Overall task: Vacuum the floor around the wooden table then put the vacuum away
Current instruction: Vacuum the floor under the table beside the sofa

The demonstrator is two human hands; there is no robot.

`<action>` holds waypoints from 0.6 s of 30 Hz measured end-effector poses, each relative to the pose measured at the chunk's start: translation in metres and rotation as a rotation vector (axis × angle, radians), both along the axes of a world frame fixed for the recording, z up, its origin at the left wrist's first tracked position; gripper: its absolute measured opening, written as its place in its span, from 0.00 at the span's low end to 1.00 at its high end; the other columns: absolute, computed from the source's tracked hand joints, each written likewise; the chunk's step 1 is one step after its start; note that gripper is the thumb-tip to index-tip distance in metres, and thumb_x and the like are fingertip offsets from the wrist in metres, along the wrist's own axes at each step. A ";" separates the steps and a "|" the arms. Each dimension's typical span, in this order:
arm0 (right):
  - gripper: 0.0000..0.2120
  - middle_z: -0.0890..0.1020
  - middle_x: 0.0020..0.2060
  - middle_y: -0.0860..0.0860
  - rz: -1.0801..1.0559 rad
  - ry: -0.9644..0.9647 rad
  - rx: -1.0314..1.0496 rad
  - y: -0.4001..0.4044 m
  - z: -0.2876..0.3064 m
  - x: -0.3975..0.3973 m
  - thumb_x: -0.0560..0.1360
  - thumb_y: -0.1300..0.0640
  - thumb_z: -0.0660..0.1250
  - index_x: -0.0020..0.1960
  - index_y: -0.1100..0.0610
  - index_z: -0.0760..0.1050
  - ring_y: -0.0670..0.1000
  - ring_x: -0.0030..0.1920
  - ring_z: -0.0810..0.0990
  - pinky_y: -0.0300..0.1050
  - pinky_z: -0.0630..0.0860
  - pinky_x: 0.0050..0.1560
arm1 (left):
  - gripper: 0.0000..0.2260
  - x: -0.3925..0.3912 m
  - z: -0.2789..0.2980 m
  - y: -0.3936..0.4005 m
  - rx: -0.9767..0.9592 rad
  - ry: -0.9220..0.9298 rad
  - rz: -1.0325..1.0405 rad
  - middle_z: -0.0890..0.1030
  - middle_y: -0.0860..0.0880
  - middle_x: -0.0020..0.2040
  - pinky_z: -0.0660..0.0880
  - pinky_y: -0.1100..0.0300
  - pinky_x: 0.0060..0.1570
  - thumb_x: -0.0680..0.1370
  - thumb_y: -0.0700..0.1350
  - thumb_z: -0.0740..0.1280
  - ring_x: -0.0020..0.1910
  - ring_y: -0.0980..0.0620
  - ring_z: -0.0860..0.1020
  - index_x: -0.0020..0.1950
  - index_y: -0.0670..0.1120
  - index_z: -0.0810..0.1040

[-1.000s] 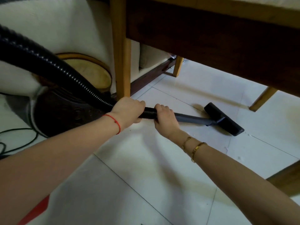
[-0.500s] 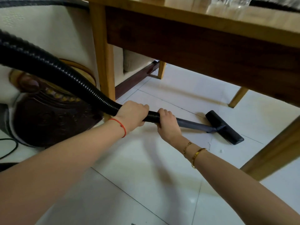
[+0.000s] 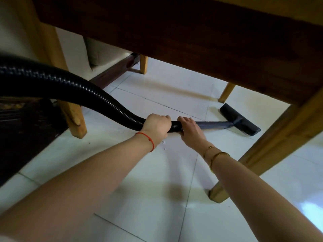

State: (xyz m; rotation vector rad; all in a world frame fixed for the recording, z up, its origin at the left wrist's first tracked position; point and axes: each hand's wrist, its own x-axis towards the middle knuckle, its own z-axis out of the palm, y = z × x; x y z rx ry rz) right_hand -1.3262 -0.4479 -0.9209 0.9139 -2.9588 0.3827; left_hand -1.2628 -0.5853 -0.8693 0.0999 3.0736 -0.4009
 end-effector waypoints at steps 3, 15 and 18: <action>0.08 0.77 0.51 0.55 0.003 -0.006 -0.011 0.000 -0.001 -0.005 0.77 0.62 0.64 0.56 0.59 0.70 0.55 0.53 0.73 0.43 0.66 0.51 | 0.13 -0.003 0.000 0.001 -0.001 0.000 0.003 0.80 0.47 0.55 0.65 0.58 0.40 0.79 0.46 0.64 0.51 0.46 0.80 0.60 0.42 0.70; 0.11 0.76 0.52 0.56 0.144 0.012 -0.119 -0.082 0.007 0.056 0.76 0.64 0.64 0.57 0.60 0.70 0.57 0.54 0.72 0.48 0.68 0.54 | 0.11 0.078 0.029 -0.069 -0.060 0.020 0.086 0.80 0.47 0.52 0.65 0.57 0.39 0.79 0.47 0.61 0.48 0.46 0.80 0.59 0.43 0.70; 0.09 0.77 0.51 0.57 0.240 0.011 -0.133 -0.107 0.011 0.075 0.76 0.63 0.64 0.56 0.61 0.70 0.58 0.53 0.72 0.47 0.67 0.53 | 0.11 0.105 0.038 -0.089 -0.079 0.004 0.137 0.80 0.48 0.52 0.65 0.57 0.39 0.79 0.47 0.61 0.49 0.47 0.80 0.59 0.44 0.71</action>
